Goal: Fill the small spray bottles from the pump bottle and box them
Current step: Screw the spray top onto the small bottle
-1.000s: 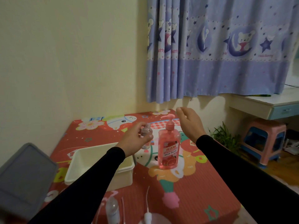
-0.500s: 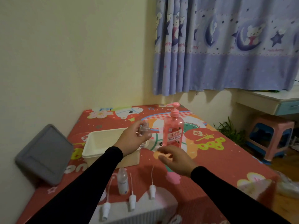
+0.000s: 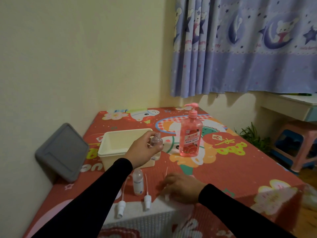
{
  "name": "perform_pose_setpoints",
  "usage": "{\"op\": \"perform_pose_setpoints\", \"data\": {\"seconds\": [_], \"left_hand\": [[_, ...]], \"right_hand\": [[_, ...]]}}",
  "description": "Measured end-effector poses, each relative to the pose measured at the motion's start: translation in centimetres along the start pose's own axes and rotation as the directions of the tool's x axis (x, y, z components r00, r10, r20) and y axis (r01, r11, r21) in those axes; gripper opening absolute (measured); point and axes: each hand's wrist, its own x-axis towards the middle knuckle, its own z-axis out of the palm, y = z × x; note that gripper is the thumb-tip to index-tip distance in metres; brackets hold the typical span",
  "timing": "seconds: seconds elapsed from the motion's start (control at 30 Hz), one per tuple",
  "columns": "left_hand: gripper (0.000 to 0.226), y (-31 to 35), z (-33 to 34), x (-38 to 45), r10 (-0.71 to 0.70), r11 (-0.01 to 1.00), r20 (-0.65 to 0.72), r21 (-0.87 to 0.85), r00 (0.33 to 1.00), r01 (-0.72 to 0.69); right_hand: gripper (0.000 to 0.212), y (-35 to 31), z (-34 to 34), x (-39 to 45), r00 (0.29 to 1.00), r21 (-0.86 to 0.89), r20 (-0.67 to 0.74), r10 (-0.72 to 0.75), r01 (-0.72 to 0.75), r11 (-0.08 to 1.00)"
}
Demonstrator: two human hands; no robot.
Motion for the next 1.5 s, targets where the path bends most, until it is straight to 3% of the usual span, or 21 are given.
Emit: {"op": "perform_pose_setpoints", "data": {"seconds": [0.2,0.3,0.37,0.47,0.53,0.63,0.73,0.83,1.1,1.33,1.5], "left_hand": [[0.030,-0.5,-0.1,-0.4,-0.008,1.000,-0.013,0.012,1.000,0.008],[0.030,-0.6,-0.1,-0.4,-0.007,1.000,-0.018,0.018,1.000,0.008],[0.030,-0.7,-0.1,-0.4,-0.014,1.000,-0.016,0.004,1.000,0.014],[0.030,-0.7,-0.1,-0.4,-0.008,1.000,-0.021,0.004,1.000,0.008],[0.030,-0.7,-0.1,-0.4,-0.008,1.000,-0.021,0.001,1.000,0.008],[0.030,-0.6,0.1,-0.2,-0.001,1.000,-0.013,-0.009,1.000,0.001],[0.030,-0.4,0.3,-0.2,-0.006,1.000,0.002,-0.012,1.000,0.006],[0.030,-0.4,0.4,-0.2,-0.021,1.000,0.007,-0.016,1.000,0.021],[0.035,-0.2,0.9,-0.1,-0.039,0.999,0.025,0.009,0.999,0.039],[0.032,0.3,1.3,-0.1,-0.038,0.999,0.039,-0.017,0.999,0.039],[0.034,0.9,1.5,0.0,-0.026,0.999,0.034,-0.021,0.999,0.027]], "right_hand": [[0.029,0.3,-0.7,0.1,0.995,-0.003,-0.079,-0.053,0.053,0.999],[0.025,0.5,-1.0,-0.1,0.982,0.054,-0.180,0.061,-0.052,0.997],[0.030,0.6,-1.8,-0.2,0.929,0.156,-0.299,0.218,-0.178,0.972],[0.030,0.7,-3.8,0.2,0.757,0.386,-0.466,0.458,-0.292,0.875],[0.025,0.7,-5.7,0.7,0.638,0.606,-0.491,0.592,-0.238,0.759],[0.021,0.8,-8.5,1.6,0.527,0.817,-0.486,0.697,-0.010,0.577],[0.016,0.5,-10.7,2.1,0.453,0.861,-0.501,0.737,0.173,0.479],[0.019,0.6,-11.5,2.5,0.408,0.863,-0.505,0.761,0.236,0.446],[0.017,0.4,-11.9,3.4,0.373,0.861,-0.494,0.785,0.338,0.381],[0.026,0.7,-11.4,3.5,0.403,0.876,-0.477,0.781,0.295,0.382],[0.025,0.8,-10.4,3.5,0.468,0.896,-0.443,0.764,0.251,0.366]]}}
